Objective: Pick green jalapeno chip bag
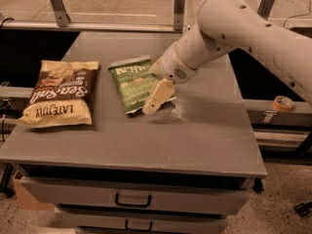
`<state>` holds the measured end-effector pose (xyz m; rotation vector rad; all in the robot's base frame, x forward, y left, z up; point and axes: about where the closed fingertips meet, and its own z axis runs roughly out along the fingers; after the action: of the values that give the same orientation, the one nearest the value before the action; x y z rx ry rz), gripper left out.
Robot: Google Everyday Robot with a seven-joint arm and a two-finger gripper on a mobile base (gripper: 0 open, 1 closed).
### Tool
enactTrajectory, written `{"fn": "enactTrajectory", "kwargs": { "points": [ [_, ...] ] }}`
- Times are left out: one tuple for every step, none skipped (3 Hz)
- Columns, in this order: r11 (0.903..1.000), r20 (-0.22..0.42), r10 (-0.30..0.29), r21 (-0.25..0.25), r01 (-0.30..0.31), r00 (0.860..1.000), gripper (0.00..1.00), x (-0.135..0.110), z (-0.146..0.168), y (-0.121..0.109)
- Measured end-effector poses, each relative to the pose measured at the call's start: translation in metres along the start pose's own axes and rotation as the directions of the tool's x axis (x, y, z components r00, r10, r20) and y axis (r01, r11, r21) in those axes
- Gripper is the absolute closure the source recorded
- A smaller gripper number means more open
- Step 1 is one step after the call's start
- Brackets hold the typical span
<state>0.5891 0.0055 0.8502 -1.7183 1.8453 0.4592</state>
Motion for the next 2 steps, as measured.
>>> {"fn": "enactTrajectory", "kwargs": {
  "points": [
    [1.0000,0.021,0.008,-0.004,-0.008,1.000,0.42,-0.0048,0.0095,-0.0037],
    [0.9998,0.019,0.019,-0.009,-0.019,1.000,0.65,0.0006,0.0142,-0.0036]
  ]
}}
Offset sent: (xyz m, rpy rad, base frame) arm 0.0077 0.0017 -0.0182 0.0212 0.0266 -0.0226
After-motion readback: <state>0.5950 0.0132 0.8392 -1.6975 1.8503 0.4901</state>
